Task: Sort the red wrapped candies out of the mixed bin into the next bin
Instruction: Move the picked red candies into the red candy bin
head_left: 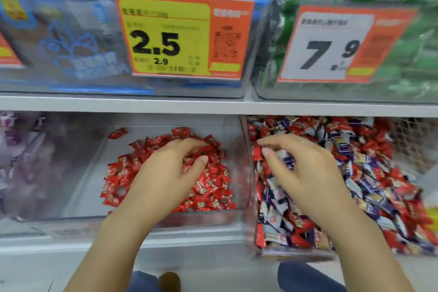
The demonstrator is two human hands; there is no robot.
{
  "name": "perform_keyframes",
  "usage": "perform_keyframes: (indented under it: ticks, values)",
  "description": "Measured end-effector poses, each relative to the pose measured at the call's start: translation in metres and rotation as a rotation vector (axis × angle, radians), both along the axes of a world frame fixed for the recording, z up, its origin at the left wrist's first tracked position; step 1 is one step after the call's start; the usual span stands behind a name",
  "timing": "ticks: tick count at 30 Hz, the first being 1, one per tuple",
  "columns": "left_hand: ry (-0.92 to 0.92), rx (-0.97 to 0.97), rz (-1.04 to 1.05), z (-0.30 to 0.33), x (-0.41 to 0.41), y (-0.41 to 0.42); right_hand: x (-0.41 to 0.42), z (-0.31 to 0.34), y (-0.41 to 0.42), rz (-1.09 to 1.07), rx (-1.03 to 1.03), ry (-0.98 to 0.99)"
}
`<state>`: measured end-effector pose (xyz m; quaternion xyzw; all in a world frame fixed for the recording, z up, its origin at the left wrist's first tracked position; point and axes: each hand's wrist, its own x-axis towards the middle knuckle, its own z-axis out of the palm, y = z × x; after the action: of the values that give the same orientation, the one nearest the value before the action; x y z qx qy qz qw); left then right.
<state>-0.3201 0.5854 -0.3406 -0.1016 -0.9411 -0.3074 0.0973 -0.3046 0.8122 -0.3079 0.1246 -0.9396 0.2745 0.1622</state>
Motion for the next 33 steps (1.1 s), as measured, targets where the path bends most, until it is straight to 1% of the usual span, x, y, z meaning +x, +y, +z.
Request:
perform_keyframes:
  ticks: [2, 6, 10, 11, 13, 17, 20, 22, 24, 27, 29, 33]
  values:
    - [0.063, 0.005, -0.046, 0.005, 0.002, 0.029, 0.004, -0.003, 0.029, -0.096, -0.008, 0.022]
    - [0.18, 0.027, -0.151, 0.013, 0.01, 0.09, 0.015, -0.012, 0.089, -0.254, 0.064, -0.054]
    - [0.183, -0.005, -0.242, 0.016, 0.015, 0.144, 0.025, -0.022, 0.153, -0.486, 0.093, -0.139]
    - [0.171, -0.034, -0.261, 0.016, 0.015, 0.156, 0.026, -0.024, 0.166, -0.551, 0.101, -0.182]
    - [0.142, -0.094, -0.287, 0.016, 0.014, 0.176, 0.027, -0.032, 0.184, -0.6, 0.103, -0.303]
    - [0.104, -0.164, -0.334, 0.015, 0.018, 0.191, 0.021, -0.047, 0.189, -0.555, 0.158, -0.548]
    - [0.091, -0.232, -0.338, 0.009, 0.021, 0.192, 0.01, -0.05, 0.185, -0.573, 0.184, -0.615]
    - [0.07, -0.241, -0.325, 0.006, 0.019, 0.192, 0.005, -0.053, 0.183, -0.599, 0.176, -0.642]
    - [0.047, -0.222, -0.315, 0.005, 0.017, 0.192, 0.002, -0.057, 0.183, -0.612, 0.089, -0.669]
    - [0.047, -0.198, -0.292, 0.004, 0.016, 0.187, 0.0, -0.057, 0.183, -0.571, -0.101, -0.65]
    - [0.056, -0.193, -0.26, 0.004, 0.015, 0.183, -0.001, -0.054, 0.175, -0.491, -0.142, -0.594]
    - [0.096, -0.148, -0.17, 0.007, 0.013, 0.175, 0.0, -0.044, 0.146, -0.275, -0.194, -0.379]
